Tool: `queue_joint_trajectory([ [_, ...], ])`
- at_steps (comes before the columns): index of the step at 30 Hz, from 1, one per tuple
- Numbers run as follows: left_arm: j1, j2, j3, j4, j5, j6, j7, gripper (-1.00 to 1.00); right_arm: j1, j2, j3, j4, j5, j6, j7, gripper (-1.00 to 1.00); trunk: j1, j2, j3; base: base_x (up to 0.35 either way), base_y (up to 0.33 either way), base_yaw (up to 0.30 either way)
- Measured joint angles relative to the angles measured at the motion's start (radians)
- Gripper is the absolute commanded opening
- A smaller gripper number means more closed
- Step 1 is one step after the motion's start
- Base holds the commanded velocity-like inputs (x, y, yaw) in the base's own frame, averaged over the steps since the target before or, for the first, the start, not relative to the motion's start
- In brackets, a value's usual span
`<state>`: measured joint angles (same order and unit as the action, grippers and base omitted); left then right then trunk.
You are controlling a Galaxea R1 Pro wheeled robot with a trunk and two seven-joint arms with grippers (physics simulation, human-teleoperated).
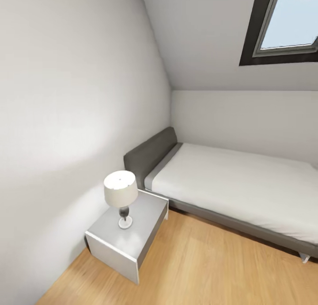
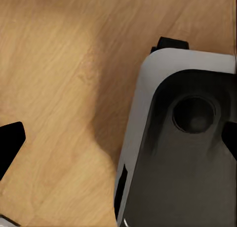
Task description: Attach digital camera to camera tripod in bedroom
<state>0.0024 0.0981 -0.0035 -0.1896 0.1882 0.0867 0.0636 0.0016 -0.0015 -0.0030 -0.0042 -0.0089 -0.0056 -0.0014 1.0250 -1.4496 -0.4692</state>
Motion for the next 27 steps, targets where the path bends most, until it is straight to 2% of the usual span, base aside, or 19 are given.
queue_joint_trajectory([
  [4,0.000,0.007,0.004,-0.120,0.022,0.071,-0.001,1.00,0.000,-0.001,0.000,0.000,0.002,0.000,0.000,1.00,0.000,0.000,0.000,0.000,0.000,-0.296],
  [9,0.000,0.009,0.006,-0.167,0.077,0.090,-0.015,1.00,0.000,-0.001,-0.001,0.000,0.001,0.000,0.000,1.00,0.000,0.000,0.000,0.000,0.000,-0.296],
  [12,0.000,0.007,0.006,-0.168,0.097,0.087,-0.019,1.00,0.000,-0.002,-0.001,0.000,0.001,0.000,0.000,1.00,0.000,0.000,0.000,0.000,0.000,-0.296],
  [23,0.000,0.002,-0.001,-0.125,0.101,0.075,-0.021,1.00,0.000,-0.002,-0.001,0.000,-0.001,-0.001,0.000,1.00,0.000,0.000,0.000,0.000,0.000,-0.296],
  [27,0.000,0.002,0.003,-0.093,0.110,0.041,-0.021,1.00,0.000,-0.002,-0.001,0.000,-0.003,-0.002,0.000,1.00,0.000,0.000,0.000,0.000,0.000,-0.296],
])
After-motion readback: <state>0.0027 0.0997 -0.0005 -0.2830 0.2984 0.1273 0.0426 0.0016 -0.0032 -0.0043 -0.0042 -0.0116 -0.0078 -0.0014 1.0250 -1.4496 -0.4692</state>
